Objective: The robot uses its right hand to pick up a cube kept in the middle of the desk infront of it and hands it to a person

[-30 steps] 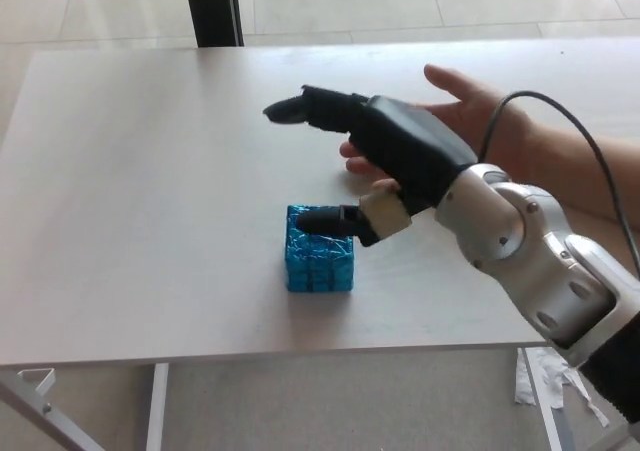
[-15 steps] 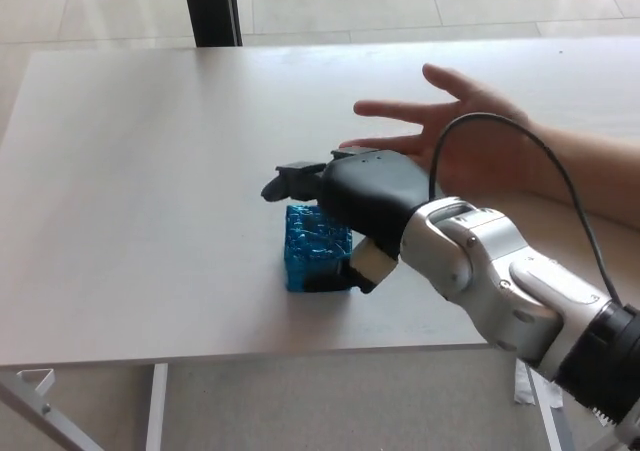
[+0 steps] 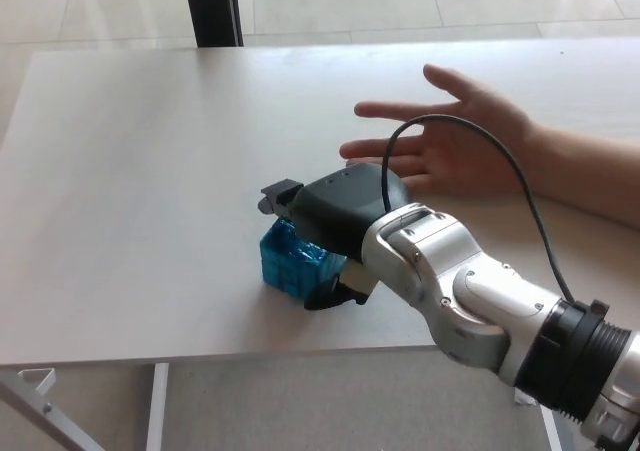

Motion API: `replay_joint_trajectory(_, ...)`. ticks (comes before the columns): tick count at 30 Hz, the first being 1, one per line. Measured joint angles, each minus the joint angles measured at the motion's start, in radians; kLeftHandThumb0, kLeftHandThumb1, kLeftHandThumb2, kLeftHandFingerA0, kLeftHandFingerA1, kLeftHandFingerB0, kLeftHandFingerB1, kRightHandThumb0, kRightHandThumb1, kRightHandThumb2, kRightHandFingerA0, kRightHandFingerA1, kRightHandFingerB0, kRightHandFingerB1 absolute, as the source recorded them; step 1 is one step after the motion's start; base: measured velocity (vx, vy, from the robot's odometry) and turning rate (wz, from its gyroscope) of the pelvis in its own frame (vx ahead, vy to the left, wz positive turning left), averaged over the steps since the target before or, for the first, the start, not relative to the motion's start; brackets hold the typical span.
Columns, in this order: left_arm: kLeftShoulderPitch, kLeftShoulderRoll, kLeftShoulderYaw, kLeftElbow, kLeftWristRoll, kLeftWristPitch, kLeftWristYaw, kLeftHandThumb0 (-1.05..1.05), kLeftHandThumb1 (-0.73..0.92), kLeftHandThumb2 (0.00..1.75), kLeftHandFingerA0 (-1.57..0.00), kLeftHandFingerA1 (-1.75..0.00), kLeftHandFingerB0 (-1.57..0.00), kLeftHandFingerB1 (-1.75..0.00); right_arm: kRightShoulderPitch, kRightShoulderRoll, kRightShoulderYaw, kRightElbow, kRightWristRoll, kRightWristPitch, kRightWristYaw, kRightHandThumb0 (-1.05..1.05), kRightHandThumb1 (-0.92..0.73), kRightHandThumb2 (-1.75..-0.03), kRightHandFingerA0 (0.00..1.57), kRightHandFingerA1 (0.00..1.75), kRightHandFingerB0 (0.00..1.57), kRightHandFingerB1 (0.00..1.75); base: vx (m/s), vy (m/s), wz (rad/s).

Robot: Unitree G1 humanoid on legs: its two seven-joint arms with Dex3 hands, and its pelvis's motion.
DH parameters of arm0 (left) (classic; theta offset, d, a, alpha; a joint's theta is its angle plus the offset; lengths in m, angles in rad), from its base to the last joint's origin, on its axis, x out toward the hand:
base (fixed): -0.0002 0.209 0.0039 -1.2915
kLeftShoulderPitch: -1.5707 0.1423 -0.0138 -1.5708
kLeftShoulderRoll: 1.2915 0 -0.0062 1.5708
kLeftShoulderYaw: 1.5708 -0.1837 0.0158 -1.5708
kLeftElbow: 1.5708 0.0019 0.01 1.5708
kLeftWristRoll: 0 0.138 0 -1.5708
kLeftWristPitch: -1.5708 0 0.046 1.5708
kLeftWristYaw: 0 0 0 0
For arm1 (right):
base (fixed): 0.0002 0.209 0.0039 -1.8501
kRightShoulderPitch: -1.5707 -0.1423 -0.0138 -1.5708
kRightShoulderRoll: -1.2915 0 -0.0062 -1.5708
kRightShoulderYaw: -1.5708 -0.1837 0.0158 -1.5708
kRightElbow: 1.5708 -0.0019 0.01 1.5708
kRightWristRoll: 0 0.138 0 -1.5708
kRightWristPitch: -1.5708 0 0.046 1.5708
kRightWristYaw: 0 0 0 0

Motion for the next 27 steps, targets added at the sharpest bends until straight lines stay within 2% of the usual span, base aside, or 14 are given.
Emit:
replay_joint_trajectory(2, 0.000, 0.000, -0.002, -0.001, 0.000, -0.003, -0.001, -0.52, 0.60, 0.58, -0.54, -0.54, -0.57, -0.43, 0.005, 0.001, 0.009, 0.002, -0.025, -0.001, -0.020, -0.27, -0.58, -0.68, 0.92, 1.75, 0.79, 0.86, 0.00, 0.000, 0.00)
replay_joint_trajectory(5, 0.002, 0.000, -0.005, -0.001, 0.000, -0.003, -0.001, -0.49, 0.61, 0.58, -0.56, -0.53, -0.58, -0.43, 0.008, 0.001, 0.026, 0.014, -0.064, -0.002, -0.058, -0.26, -0.59, -0.70, 0.92, 1.75, 0.81, 0.88, 0.00, 0.000, 0.00)
replay_joint_trajectory(6, 0.003, 0.000, -0.005, -0.001, 0.000, -0.003, -0.001, -0.50, 0.59, 0.58, -0.57, -0.56, -0.59, -0.43, 0.008, 0.001, 0.029, 0.018, -0.072, -0.003, -0.065, -0.28, -0.55, -0.77, 0.99, 1.75, 0.86, 1.10, 0.00, 0.000, 0.00)
replay_joint_trajectory(7, 0.003, 0.000, -0.007, -0.001, 0.000, -0.003, -0.002, -0.51, 0.60, 0.58, -0.56, -0.52, -0.55, -0.42, 0.008, 0.000, 0.033, 0.022, -0.089, -0.004, -0.080, -0.27, -0.53, -0.72, 0.97, 1.75, 0.81, 1.05, 0.00, 0.000, 0.00)
replay_joint_trajectory(8, 0.003, 0.000, -0.008, 0.000, 0.000, -0.003, -0.002, -0.50, 0.60, 0.58, -0.61, -0.52, -0.58, -0.42, 0.008, -0.003, 0.035, 0.025, -0.101, -0.007, -0.093, -0.19, -0.50, -0.75, 1.13, 1.70, 0.81, 1.04, 0.00, 0.000, 0.00)
replay_joint_trajectory(10, 0.002, 0.000, -0.010, 0.003, 0.000, -0.004, -0.002, -0.49, 0.60, 0.59, -0.62, -0.51, -0.56, -0.42, 0.012, -0.016, 0.034, 0.029, -0.126, -0.016, -0.127, -0.31, -0.57, -0.68, 0.95, 1.75, 0.78, 0.93, 0.00, 0.000, 0.00)
replay_joint_trajectory(16, 0.000, 0.000, -0.015, 0.010, 0.000, -0.004, -0.001, -0.51, 0.65, 0.60, -0.61, -0.52, -0.55, -0.42, 0.052, -0.041, 0.005, 0.033, -0.176, -0.050, -0.228, -0.32, -0.60, -0.66, 0.93, 1.75, 0.80, 0.94, 0.00, 0.000, 0.00)
replay_joint_trajectory(17, 0.000, 0.000, -0.016, 0.011, 0.001, -0.004, -0.001, -0.51, 0.64, 0.60, -0.61, -0.52, -0.54, -0.42, 0.061, -0.041, -0.003, 0.036, -0.180, -0.058, -0.247, -0.42, -0.44, -0.90, 1.21, 1.38, 0.79, 0.87, 0.00, 0.000, 0.00)
replay_joint_trajectory(20, 0.000, 0.000, -0.025, 0.011, 0.002, -0.004, -0.001, -0.52, 0.65, 0.60, -0.60, -0.57, -0.56, -0.43, 0.080, -0.036, -0.027, 0.047, -0.190, -0.080, -0.296, -0.42, -0.43, -0.89, 1.21, 1.39, 0.79, 0.88, 0.00, 0.000, 0.00)
replay_joint_trajectory(21, 0.002, 0.000, -0.028, 0.011, 0.002, -0.007, -0.001, -0.47, 0.68, 0.60, -0.55, -0.56, -0.53, -0.44, 0.087, -0.032, -0.038, 0.055, -0.194, -0.090, -0.319, -0.36, -0.65, -0.65, 0.90, 1.75, 0.74, 1.07, 0.00, 0.000, 0.00)
replay_joint_trajectory(22, 0.004, 0.000, -0.031, 0.008, 0.003, -0.008, -0.001, -0.47, 0.68, 0.60, -0.55, -0.56, -0.53, -0.44, 0.092, -0.029, -0.044, 0.060, -0.197, -0.097, -0.330, -0.44, -0.48, -0.93, 1.19, 1.37, 0.77, 0.95, 0.00, 0.000, 0.00)
replay_joint_trajectory(24, 0.009, 0.001, -0.042, -0.002, 0.006, -0.011, 0.000, -0.48, 0.66, 0.60, -0.55, -0.54, -0.55, -0.43, 0.100, -0.025, -0.062, 0.073, -0.203, -0.112, -0.358, -0.44, -0.52, -0.95, 1.18, 1.36, 0.82, 1.07, 0.00, 0.000, 0.00)
replay_joint_trajectory(25, 0.010, 0.002, -0.045, -0.005, 0.006, -0.011, 0.000, -0.50, 0.65, 0.60, -0.56, -0.53, -0.54, -0.42, 0.105, -0.023, -0.077, 0.080, -0.203, -0.122, -0.372, -0.45, -0.45, -0.88, 1.22, 1.42, 0.97, 1.26, 0.00, 0.000, 0.00)
replay_joint_trajectory(27, 0.009, 0.002, -0.046, -0.001, 0.007, -0.011, 0.001, -0.49, 0.66, 0.60, -0.60, -0.55, -0.53, -0.42, 0.112, -0.022, -0.113, 0.092, -0.199, -0.145, -0.396, -0.47, -0.44, -0.87, 1.17, 1.40, 0.93, 1.24, 0.00, 0.000, 0.00)
